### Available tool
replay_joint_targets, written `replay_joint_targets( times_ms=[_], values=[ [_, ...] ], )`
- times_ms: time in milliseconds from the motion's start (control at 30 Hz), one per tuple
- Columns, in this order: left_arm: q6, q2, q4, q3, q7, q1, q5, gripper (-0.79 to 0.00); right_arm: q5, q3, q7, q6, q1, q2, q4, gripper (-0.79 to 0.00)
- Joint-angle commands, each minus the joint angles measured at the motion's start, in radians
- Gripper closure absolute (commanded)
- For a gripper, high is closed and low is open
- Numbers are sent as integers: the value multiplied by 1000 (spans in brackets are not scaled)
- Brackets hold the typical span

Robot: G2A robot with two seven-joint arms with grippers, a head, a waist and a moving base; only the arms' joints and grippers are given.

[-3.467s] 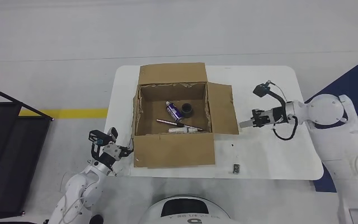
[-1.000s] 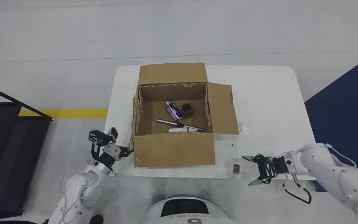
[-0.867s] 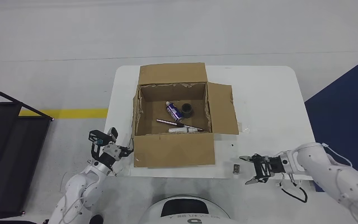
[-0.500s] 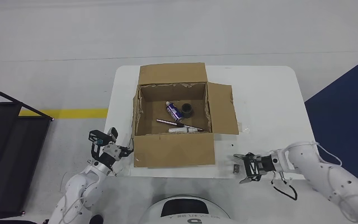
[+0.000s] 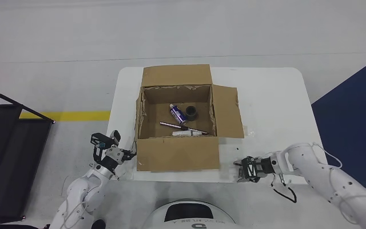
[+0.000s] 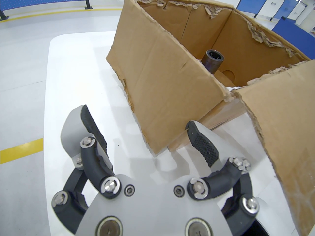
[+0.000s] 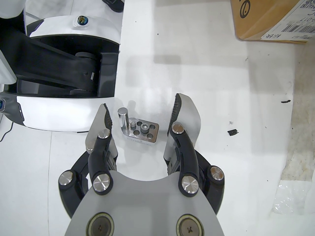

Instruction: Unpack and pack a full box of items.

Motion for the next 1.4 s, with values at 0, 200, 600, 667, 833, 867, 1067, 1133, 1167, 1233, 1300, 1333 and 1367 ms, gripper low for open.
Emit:
replay_joint_targets(
  times_ms=[0, 200, 600, 667, 833, 867, 1067, 1133, 1167, 1233, 1300, 1333, 1367],
  values=[
    [0, 0, 0, 0, 0, 0, 0, -785, 4, -3, 14, 0, 2, -4, 4, -376],
    [0, 0, 0, 0, 0, 0, 0, -785, 23, -9, 49, -5, 19, -17, 25, -292],
    [0, 0, 0, 0, 0, 0, 0, -785, 20, 99, -19, 16, -37, 16, -18, 0],
    [0, 0, 0, 0, 0, 0, 0, -785, 22, 119, -33, 17, -53, 23, -27, 0],
    [0, 0, 0, 0, 0, 0, 0, -785, 62, 163, -44, 27, -86, 33, -27, 0],
    [0, 0, 0, 0, 0, 0, 0, -785, 74, 170, -42, 28, -90, 34, -26, 0],
    [0, 0, 0, 0, 0, 0, 0, -785, 109, 208, -34, 21, -116, 41, -35, 0],
    [0, 0, 0, 0, 0, 0, 0, -785, 107, 224, -44, 21, -134, 46, -49, 0],
    [0, 0, 0, 0, 0, 0, 0, -785, 104, 232, -48, 20, -145, 48, -56, -114],
    [0, 0, 0, 0, 0, 0, 0, -785, 96, 247, -48, 19, -169, 54, -79, -243],
    [0, 0, 0, 0, 0, 0, 0, -785, 88, 256, -33, 28, -195, 58, -105, -265],
    [0, 0, 0, 0, 0, 0, 0, -785, 88, 259, -23, 35, -207, 59, -118, -259],
    [0, 0, 0, 0, 0, 0, 0, -785, 86, 261, -9, 41, -218, 60, -131, -262]
  ],
)
